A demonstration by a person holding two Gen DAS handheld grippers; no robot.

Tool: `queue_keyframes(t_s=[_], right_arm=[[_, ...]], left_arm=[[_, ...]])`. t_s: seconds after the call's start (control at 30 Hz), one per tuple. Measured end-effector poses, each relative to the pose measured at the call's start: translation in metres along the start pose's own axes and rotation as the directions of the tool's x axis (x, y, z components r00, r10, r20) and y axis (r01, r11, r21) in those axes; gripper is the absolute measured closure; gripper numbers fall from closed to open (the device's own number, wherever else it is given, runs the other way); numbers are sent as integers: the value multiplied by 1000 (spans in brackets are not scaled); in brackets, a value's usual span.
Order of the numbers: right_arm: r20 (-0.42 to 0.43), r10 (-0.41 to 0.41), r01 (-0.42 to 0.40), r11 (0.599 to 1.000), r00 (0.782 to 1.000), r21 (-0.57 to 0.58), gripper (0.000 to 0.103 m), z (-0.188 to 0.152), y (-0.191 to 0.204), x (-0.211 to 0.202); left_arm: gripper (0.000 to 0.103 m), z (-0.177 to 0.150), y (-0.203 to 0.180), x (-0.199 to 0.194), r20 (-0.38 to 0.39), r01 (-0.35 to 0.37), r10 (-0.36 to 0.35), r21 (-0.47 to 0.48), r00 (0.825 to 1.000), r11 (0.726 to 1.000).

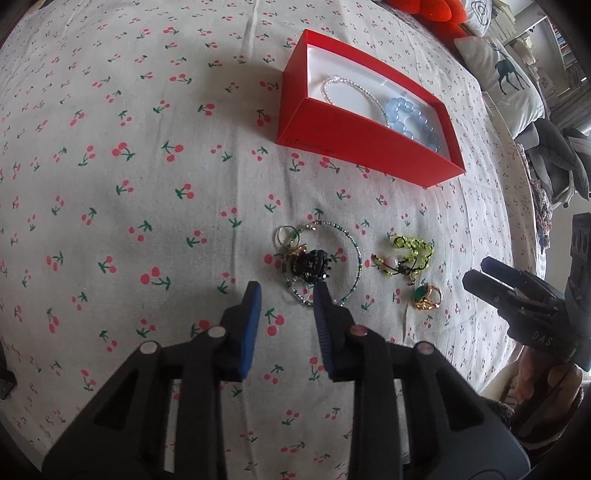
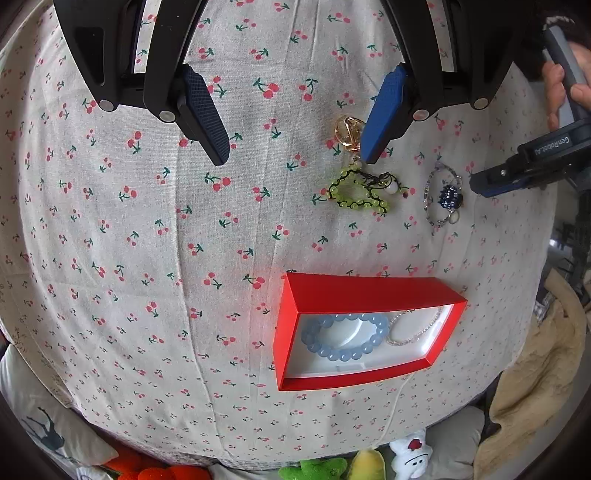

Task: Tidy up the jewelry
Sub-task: 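Grasp the dark beaded necklace with the left tool, then grasp the green beaded necklace with the right tool while the left tool holds its necklace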

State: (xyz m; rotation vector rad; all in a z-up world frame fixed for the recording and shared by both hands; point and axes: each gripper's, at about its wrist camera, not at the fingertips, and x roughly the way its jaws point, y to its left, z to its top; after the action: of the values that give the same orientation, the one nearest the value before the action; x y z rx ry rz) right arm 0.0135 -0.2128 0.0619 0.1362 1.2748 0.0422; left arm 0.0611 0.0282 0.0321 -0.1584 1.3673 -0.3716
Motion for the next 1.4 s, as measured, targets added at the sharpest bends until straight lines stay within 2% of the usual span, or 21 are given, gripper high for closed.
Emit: queue_keyframes(t_s=[0.2,0.53,0.73,1.23,1.3,1.4], right_arm=[[-8,6,-6,1000,1000,-1,28,2,3,4],[-15,2,-2,1000,1000,3,28,2,2,8],[-18,-2,3,1000,1000,13,28,2,-2,10],[-12,20,-19,998,1000,53,28,6,-3,15],[-14,26,-25,998,1000,64,30,8,-2,19],[-22,61,-58,994,998,91,42,12,0,25]], left_arm=[[90,5,1,8,5,-16,16,-27,1000,999],[100,10,-4,20,24,-41,42,-36,999,999],[100,9,-17,13,50,-62,61,18,997,998],[100,2,-44,-43,168,7,-29,125,985,992],[100,1,-45,-47,176,13,-36,132,984,991],[100,3,-45,-50,183,15,-39,134,982,991]])
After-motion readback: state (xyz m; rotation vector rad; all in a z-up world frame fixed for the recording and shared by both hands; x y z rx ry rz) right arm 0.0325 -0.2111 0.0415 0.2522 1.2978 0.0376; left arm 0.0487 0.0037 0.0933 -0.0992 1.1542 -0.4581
